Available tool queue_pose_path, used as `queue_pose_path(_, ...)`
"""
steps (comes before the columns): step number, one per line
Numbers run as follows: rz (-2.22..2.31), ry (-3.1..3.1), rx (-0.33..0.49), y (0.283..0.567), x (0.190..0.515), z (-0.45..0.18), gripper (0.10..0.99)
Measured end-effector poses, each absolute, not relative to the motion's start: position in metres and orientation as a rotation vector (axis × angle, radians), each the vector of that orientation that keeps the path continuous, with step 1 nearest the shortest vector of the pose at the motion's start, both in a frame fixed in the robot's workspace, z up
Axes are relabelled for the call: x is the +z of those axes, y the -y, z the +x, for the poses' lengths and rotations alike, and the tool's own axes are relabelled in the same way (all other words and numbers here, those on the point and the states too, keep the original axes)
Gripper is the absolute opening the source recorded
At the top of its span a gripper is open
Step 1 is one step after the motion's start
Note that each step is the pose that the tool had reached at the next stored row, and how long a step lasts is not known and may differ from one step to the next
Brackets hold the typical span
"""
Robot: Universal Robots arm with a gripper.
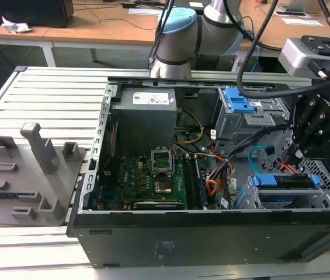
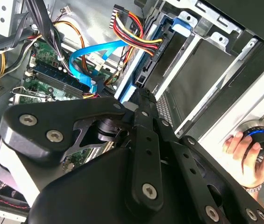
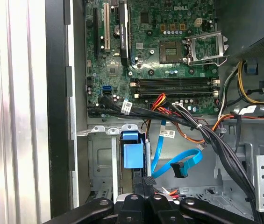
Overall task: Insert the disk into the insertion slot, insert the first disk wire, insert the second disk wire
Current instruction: 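Insert the second disk wire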
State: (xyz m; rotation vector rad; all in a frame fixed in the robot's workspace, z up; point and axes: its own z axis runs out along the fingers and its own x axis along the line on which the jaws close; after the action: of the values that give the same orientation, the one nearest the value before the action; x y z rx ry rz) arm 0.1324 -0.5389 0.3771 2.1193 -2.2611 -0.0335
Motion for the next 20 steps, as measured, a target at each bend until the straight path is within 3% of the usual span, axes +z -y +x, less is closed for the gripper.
queue_pose_path(5,2.119,2.261,-0.033,0.5389,0.3771,0.1323,0.114)
queue_pose_path(9,2.119,2.261,-0.033,0.5389,0.3771,0.1323,0.361)
queue_pose_path(20,2.181,2.201,-0.032,0.5299,0.3771,0.1323,0.361)
